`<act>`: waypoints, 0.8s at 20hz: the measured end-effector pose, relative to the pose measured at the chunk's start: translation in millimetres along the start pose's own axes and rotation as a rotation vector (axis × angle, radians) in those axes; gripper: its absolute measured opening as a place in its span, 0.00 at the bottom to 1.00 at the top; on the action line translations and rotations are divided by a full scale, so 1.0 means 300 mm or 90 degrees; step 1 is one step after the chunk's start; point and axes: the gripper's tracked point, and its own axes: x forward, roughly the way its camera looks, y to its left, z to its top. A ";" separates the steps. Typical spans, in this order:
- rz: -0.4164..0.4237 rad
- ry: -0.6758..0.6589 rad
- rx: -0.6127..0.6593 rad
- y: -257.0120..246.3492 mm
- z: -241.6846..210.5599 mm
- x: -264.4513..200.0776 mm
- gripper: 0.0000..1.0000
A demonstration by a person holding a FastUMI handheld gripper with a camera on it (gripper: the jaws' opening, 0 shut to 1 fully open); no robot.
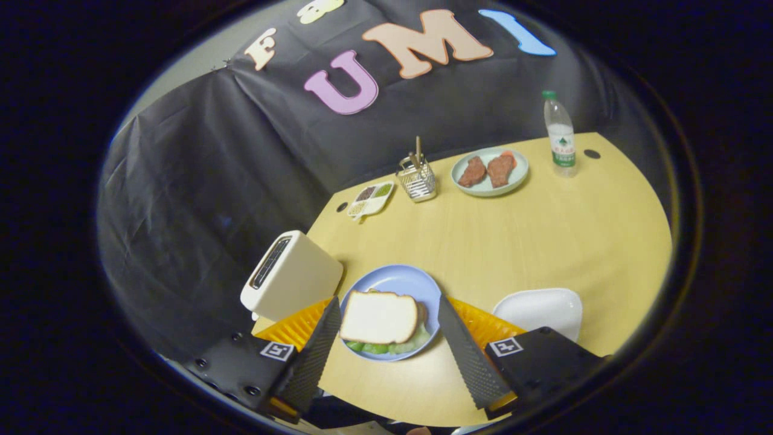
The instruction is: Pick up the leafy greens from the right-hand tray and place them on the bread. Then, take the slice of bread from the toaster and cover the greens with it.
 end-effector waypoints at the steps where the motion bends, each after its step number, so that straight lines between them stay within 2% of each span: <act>1: -0.007 -0.017 -0.004 0.001 0.016 -0.039 1.00; 7: -0.052 -0.156 -0.017 -0.009 0.125 -0.295 1.00; 13: -0.139 -0.303 -0.045 -0.051 0.217 -0.558 1.00; 16: -0.197 -0.365 -0.087 -0.072 0.246 -0.686 1.00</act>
